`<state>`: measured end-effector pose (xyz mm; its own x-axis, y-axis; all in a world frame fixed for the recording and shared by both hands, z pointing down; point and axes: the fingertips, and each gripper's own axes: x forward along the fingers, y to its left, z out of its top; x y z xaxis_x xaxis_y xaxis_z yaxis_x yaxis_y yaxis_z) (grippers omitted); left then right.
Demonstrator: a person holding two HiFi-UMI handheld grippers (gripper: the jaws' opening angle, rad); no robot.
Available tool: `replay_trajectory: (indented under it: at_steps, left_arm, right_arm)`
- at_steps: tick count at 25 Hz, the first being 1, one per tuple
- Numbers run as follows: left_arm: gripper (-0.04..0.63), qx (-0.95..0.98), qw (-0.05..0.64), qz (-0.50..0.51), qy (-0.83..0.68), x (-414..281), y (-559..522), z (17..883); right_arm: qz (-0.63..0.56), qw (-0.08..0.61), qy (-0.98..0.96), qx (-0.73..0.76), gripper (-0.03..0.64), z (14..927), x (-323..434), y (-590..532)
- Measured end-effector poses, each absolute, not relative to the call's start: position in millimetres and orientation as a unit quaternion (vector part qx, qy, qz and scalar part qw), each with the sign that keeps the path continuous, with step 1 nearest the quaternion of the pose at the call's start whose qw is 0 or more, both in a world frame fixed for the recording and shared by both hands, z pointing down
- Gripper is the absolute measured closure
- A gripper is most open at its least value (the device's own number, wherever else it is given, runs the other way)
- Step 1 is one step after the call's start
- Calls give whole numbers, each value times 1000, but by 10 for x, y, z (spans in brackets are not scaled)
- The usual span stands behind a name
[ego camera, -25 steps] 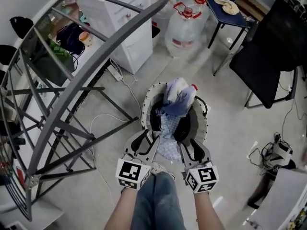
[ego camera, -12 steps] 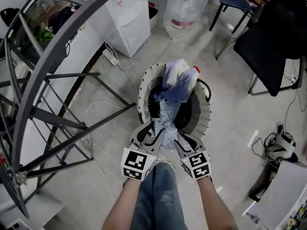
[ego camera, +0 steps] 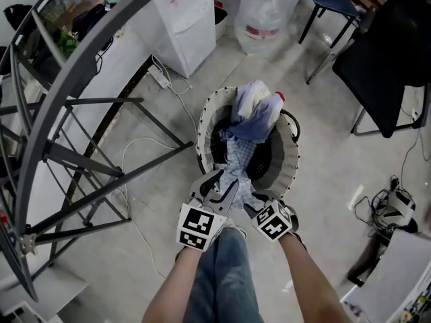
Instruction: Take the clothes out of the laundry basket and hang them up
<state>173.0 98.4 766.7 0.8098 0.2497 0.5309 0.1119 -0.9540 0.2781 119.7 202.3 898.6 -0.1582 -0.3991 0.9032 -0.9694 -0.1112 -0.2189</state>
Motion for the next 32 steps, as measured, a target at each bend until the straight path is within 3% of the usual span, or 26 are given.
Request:
replay_trajectory:
  at_steps: [9, 15, 22, 32]
  left_arm:
    - [428, 941, 121, 301, 97, 1707, 1031, 7720]
    - [428, 939, 124, 305, 100, 1686, 1039, 7756]
    - [428, 938, 131, 306, 93, 1677, 1022, 7797]
    - [428, 938, 137, 309, 79, 1618, 987, 7791]
  right_arm:
    - [498, 390, -617, 469, 460, 9295, 1049, 2273]
    - [515, 387, -607, 465, 466, 9414, 1041, 2355]
    - [475, 437, -637, 420, 548, 9379, 1015, 2289]
    - [467, 430, -649, 420, 601, 9264, 1030, 2320]
